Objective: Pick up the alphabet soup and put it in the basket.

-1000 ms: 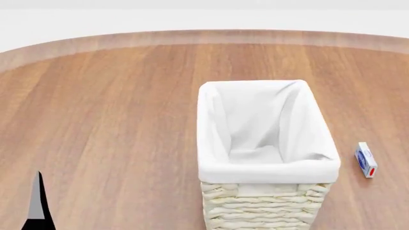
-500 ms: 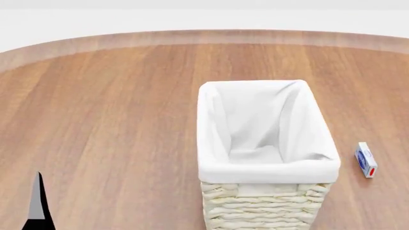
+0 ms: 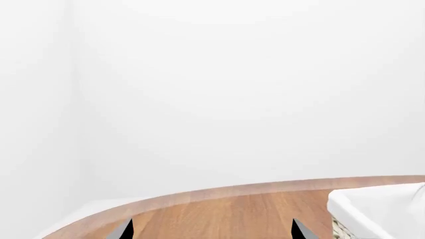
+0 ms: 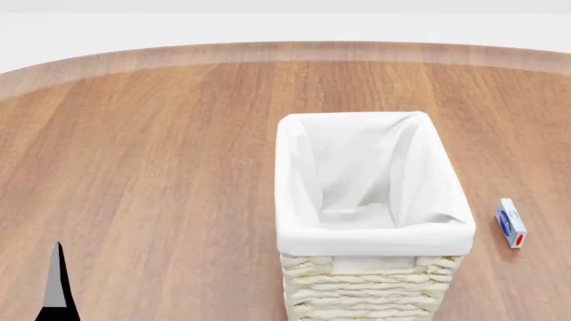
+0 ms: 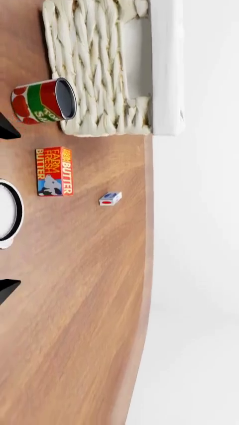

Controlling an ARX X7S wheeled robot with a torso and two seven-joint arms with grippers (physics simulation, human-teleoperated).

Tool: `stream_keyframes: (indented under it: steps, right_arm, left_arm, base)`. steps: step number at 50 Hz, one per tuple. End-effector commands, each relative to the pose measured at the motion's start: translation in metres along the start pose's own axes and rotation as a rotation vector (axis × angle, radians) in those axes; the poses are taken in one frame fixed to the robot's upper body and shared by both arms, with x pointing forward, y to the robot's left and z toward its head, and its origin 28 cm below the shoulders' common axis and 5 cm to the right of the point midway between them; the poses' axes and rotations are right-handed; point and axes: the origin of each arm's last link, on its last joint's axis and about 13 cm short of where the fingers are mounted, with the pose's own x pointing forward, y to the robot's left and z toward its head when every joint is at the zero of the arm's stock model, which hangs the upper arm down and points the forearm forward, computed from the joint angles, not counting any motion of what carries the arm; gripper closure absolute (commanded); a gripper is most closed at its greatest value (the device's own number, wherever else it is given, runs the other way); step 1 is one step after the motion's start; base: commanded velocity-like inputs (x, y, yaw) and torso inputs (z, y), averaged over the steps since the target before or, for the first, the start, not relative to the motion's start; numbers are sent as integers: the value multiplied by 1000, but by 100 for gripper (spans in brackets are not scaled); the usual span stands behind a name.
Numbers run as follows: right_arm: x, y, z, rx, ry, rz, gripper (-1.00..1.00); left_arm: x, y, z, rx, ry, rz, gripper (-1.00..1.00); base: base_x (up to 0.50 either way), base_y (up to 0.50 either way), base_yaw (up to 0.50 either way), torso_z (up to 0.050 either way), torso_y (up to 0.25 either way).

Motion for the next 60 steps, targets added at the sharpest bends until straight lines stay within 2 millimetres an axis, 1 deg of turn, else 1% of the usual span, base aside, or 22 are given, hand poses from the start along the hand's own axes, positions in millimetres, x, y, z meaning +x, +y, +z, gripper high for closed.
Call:
stream_keyframes:
  steps: [1,13,19,29,32,40,51,60]
  right_arm:
    - [2,0,-10,10,13,-20,-100]
    - [9,4,-17,12,20,-20,-100]
    - [18,6,-26,9,29,-17,-100]
    - [26,5,-37,11,43,-34,-100]
    - [30,5,-43,13,52,-44,-100]
    - [38,6,-50,15,60,-52,-100]
    - [49,9,-54,16,59,-55,-100]
    - [50,10,-57,25,63,-55,-100]
  left_arm:
    - [0,0,0,1,0,-2,-100]
    - [0,0,-1,-2,1,0,-100]
    - [0,1,-1,-2,2,3,-100]
    - [1,0,-2,-2,4,2,-100]
    - [1,0,-3,-2,5,1,-100]
    - [1,0,-3,-2,8,1,-100]
    - [1,0,-3,-3,8,1,-100]
    - [1,0,-3,-5,7,1,-100]
  base:
    - [0,0,0,0,0]
    - [0,0,0,0,0]
    - [0,0,0,0,0]
    - [0,0,0,0,0]
    - [0,0,0,0,0]
    - [0,0,0,0,0]
    - [0,0,0,0,0]
    - [0,0,0,0,0]
